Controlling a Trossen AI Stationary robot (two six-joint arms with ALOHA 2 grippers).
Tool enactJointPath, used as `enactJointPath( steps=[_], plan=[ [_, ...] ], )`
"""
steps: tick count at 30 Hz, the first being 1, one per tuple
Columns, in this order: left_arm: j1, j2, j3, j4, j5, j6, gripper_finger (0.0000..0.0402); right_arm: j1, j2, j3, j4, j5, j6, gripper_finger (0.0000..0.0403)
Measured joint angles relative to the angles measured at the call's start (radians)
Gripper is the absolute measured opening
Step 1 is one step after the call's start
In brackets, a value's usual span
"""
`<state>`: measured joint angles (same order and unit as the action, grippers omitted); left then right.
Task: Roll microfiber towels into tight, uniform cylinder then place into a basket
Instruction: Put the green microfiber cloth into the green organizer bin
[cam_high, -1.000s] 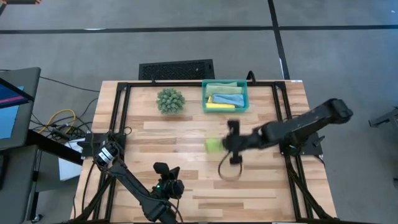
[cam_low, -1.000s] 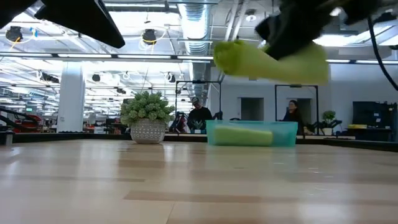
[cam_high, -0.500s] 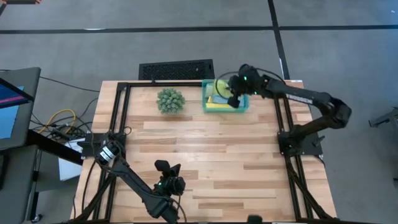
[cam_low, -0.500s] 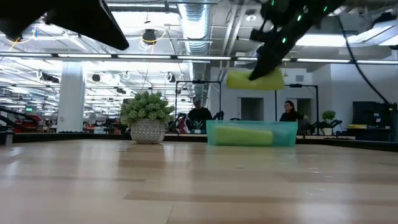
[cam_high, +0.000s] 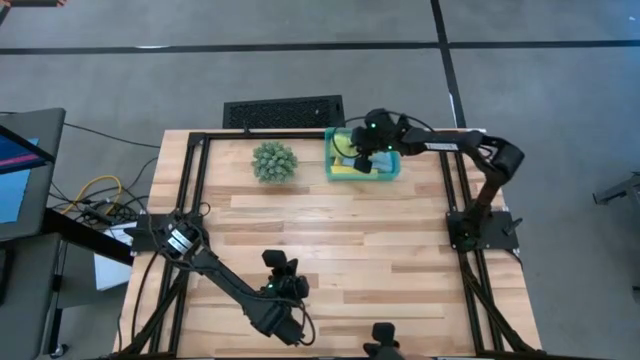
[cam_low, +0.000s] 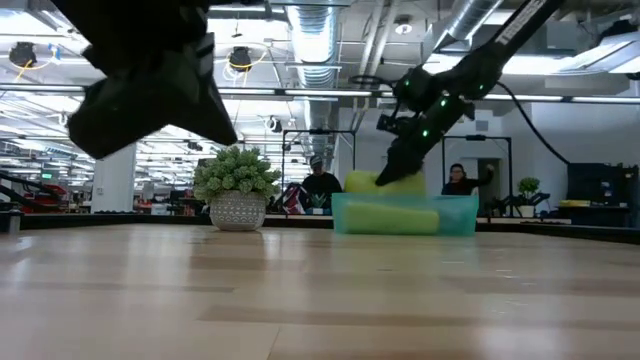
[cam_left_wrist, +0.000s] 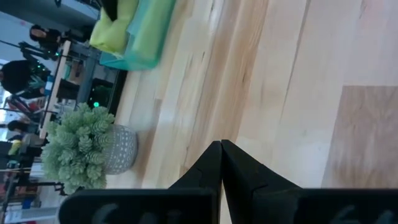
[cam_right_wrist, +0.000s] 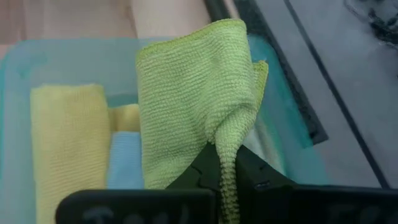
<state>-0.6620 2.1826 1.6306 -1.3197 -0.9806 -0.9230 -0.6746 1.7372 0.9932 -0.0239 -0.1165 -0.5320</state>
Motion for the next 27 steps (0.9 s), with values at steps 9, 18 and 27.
enactJointPath(
  steps=[9, 18, 27],
  plan=[
    [0.006, 0.000, 0.000, 0.003, 0.000, 0.003, 0.0000, 0.006, 0.099, 0.003, 0.044, -0.067, -0.039, 0.0040],
    [0.005, 0.000, 0.001, 0.006, 0.000, 0.003, 0.0000, 0.020, 0.081, 0.001, 0.047, -0.059, -0.029, 0.0102],
    [0.005, 0.000, 0.001, 0.011, 0.001, 0.003, 0.0000, 0.050, -0.069, 0.001, -0.083, -0.058, -0.028, 0.0214]
  ],
)
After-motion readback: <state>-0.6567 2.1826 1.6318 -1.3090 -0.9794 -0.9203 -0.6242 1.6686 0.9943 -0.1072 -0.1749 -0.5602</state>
